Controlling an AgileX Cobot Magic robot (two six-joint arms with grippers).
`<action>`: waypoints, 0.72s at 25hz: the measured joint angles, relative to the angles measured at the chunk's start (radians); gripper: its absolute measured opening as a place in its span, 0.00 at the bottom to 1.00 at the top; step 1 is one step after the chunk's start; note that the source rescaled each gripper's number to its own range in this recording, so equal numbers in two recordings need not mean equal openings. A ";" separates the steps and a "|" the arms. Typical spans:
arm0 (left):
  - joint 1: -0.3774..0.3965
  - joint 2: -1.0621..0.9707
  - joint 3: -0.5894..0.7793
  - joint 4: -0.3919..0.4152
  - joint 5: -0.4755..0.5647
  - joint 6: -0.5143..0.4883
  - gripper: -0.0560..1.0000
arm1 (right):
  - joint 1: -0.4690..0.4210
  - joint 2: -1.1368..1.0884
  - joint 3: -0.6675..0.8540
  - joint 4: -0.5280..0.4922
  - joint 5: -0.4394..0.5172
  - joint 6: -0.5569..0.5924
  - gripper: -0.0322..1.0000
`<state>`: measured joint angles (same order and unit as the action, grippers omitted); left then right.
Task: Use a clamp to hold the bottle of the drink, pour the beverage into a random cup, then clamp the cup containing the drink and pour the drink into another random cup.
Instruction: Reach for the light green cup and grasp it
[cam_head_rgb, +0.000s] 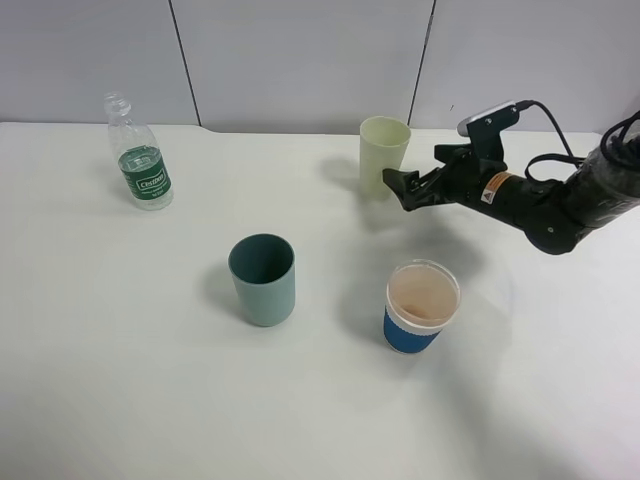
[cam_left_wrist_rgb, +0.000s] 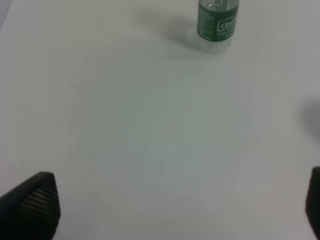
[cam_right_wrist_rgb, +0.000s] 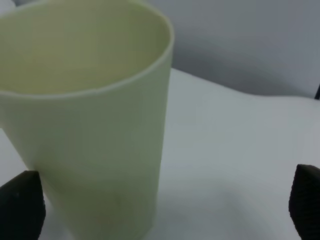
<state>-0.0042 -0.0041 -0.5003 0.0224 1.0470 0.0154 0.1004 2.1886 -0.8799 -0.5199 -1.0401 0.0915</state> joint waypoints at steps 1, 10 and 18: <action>0.000 0.000 0.000 0.000 0.000 0.000 1.00 | 0.003 0.004 -0.012 -0.007 0.001 0.001 0.98; 0.000 0.000 0.000 0.000 0.000 0.000 1.00 | 0.066 0.018 -0.033 -0.085 0.018 -0.010 0.98; 0.000 0.000 0.000 0.000 0.000 0.000 1.00 | 0.067 0.045 -0.087 -0.089 0.013 -0.016 0.98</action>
<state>-0.0042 -0.0041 -0.5003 0.0224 1.0470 0.0154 0.1669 2.2337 -0.9670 -0.6088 -1.0267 0.0754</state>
